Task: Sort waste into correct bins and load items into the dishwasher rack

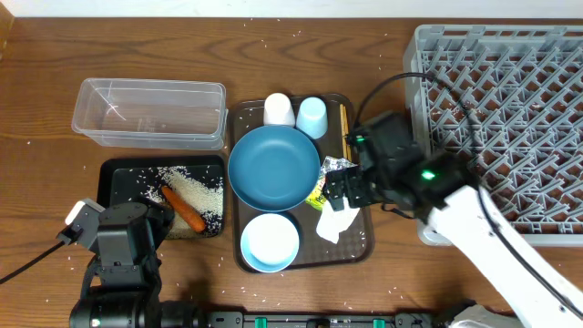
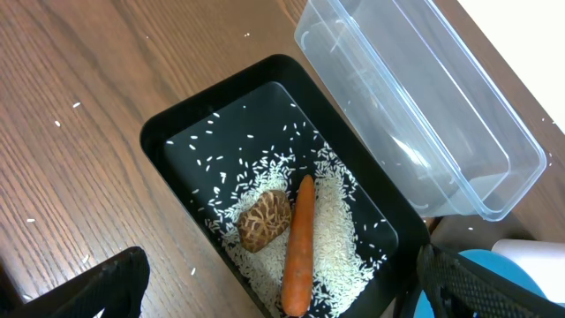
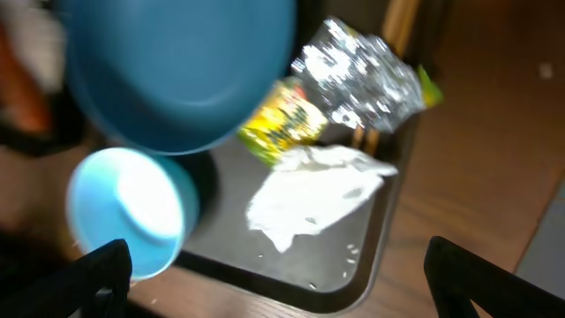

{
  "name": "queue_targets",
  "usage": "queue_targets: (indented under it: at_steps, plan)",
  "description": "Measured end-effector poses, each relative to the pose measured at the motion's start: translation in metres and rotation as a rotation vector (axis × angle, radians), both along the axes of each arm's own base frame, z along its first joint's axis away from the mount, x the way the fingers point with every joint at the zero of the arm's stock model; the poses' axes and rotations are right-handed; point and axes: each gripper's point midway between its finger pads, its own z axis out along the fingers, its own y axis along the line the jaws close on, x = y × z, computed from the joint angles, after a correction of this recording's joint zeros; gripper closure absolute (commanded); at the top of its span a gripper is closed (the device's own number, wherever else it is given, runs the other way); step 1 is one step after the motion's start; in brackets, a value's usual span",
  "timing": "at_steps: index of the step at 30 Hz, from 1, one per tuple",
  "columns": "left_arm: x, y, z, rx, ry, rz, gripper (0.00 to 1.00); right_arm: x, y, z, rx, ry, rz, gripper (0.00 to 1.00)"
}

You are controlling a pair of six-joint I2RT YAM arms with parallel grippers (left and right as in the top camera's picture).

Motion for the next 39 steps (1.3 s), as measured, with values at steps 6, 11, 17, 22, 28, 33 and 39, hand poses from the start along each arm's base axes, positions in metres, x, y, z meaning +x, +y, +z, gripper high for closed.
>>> queue_targets:
  at_steps: [6,11,17,22,28,33,39]
  plan:
    - [0.000,0.000,0.000,0.000,0.000,0.000,0.02,-0.012,-0.013,-0.032,-0.090,0.161,-0.176,0.01]
    - [0.000,0.000,0.000,0.000,0.000,0.000,0.02,-0.017,0.001,-0.047,-0.066,0.237,-0.209,0.01]
    - [0.000,0.000,0.000,0.000,0.000,0.000,0.02,-0.025,0.025,-0.074,-0.082,0.286,-0.164,0.01]
    - [0.000,0.000,0.000,0.000,0.000,0.000,0.02,-0.028,0.025,-0.084,-0.107,0.306,-0.166,0.01]
    - [0.000,0.000,0.000,0.000,0.000,0.000,0.02,-0.025,0.022,-0.083,-0.113,0.298,-0.180,0.01]
    - [0.000,0.000,0.000,0.000,0.000,0.000,0.02,-0.010,0.005,-0.072,-0.082,0.275,-0.241,0.01]
    - [0.000,0.000,0.000,0.000,0.000,0.000,0.02,0.010,-0.017,-0.025,0.054,0.160,-0.253,0.01]
